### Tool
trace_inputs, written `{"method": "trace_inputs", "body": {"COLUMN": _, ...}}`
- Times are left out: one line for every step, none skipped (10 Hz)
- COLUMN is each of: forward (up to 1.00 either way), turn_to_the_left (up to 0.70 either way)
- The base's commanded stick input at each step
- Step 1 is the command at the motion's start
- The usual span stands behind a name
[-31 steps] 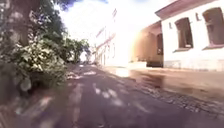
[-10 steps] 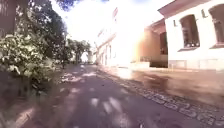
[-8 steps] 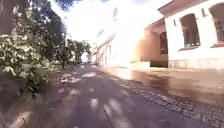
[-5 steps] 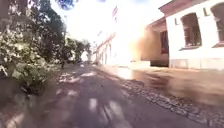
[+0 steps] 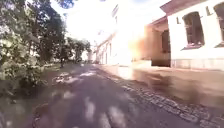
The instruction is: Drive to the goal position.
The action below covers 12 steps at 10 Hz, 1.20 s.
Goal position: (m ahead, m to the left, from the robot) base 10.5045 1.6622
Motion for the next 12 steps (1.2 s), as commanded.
{"method": "trace_inputs", "body": {"forward": 0.50, "turn_to_the_left": 0.00}}
{"method": "trace_inputs", "body": {"forward": 0.50, "turn_to_the_left": 0.00}}
{"method": "trace_inputs", "body": {"forward": 0.50, "turn_to_the_left": 0.00}}
{"method": "trace_inputs", "body": {"forward": 0.50, "turn_to_the_left": 0.00}}
{"method": "trace_inputs", "body": {"forward": 0.50, "turn_to_the_left": -0.07}}
{"method": "trace_inputs", "body": {"forward": 0.50, "turn_to_the_left": -0.37}}
{"method": "trace_inputs", "body": {"forward": 0.50, "turn_to_the_left": -0.50}}
{"method": "trace_inputs", "body": {"forward": 0.50, "turn_to_the_left": -0.50}}
{"method": "trace_inputs", "body": {"forward": 0.50, "turn_to_the_left": -0.27}}
{"method": "trace_inputs", "body": {"forward": 0.50, "turn_to_the_left": 0.00}}
{"method": "trace_inputs", "body": {"forward": 0.50, "turn_to_the_left": 0.00}}
{"method": "trace_inputs", "body": {"forward": 0.50, "turn_to_the_left": 0.00}}
